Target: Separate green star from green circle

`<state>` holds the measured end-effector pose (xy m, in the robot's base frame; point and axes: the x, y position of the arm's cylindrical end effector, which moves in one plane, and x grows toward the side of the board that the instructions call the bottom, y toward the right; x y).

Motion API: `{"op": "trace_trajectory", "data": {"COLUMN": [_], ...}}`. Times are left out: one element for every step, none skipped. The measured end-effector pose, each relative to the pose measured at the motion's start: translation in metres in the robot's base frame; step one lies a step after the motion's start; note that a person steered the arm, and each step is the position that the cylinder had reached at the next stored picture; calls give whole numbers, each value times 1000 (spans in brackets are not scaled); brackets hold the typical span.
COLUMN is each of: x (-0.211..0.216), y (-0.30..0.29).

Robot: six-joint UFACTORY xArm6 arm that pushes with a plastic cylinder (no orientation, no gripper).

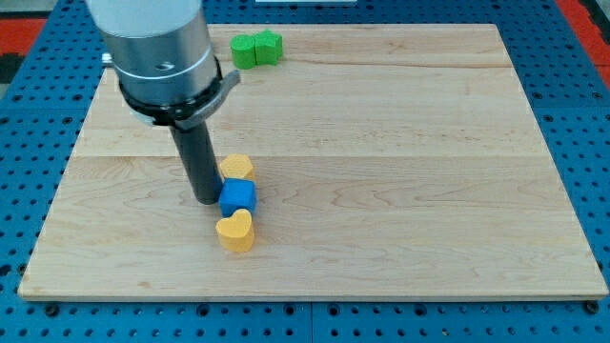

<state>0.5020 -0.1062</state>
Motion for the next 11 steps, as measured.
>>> {"op": "trace_trajectory", "data": {"x": [-1,-39,-97,-157,-206,-250,-276,-276,-249,-213,-237], "y": [-1,-65,-71,-67,-63,-44,-3,50,78,73,76]}}
